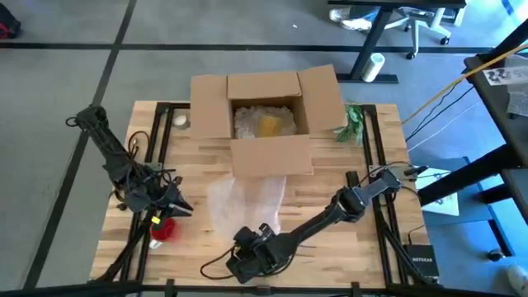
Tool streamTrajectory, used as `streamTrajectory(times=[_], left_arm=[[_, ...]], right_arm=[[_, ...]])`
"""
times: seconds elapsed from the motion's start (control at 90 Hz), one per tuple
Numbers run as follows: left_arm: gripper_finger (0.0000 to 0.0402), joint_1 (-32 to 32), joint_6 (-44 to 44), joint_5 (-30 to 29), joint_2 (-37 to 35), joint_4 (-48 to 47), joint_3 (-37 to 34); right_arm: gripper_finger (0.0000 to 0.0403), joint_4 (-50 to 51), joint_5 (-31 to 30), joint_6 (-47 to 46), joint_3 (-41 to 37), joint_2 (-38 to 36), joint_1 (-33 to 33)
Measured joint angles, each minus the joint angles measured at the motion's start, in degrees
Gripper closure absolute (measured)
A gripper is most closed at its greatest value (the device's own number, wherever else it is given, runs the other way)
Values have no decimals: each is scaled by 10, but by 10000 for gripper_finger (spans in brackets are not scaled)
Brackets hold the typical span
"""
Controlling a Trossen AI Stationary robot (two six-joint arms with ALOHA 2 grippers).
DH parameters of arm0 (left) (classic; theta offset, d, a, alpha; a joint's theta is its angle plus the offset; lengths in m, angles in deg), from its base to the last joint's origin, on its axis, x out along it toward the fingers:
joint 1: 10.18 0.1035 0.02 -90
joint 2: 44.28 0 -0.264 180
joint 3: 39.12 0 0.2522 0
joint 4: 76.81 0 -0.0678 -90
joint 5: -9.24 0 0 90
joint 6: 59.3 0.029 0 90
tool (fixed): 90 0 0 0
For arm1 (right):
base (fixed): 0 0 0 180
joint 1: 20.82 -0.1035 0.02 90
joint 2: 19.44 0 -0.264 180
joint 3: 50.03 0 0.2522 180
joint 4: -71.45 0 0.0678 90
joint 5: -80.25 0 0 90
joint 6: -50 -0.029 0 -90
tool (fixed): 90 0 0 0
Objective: Wrap mug
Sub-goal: Wrap the red mug with the transparent bubble wrap
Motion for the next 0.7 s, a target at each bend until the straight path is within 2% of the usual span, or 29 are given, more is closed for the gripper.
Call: streamTrajectory(times=[0.222, 0.467, 0.567, 0.7], left_arm=[[308, 0, -1, 0, 20, 0, 0], [306, 0, -21, 0, 36, 1, 0], [306, 0, -12, 0, 45, 28, 0], [306, 3, 20, 1, 69, 86, 0]], right_arm=[[290, -38, 24, 31, 0, 0, 0], [290, -36, 41, 32, 0, 0, 0], [291, -23, 45, 30, 0, -3, 1], [325, 13, 32, 25, 0, -25, 0]])
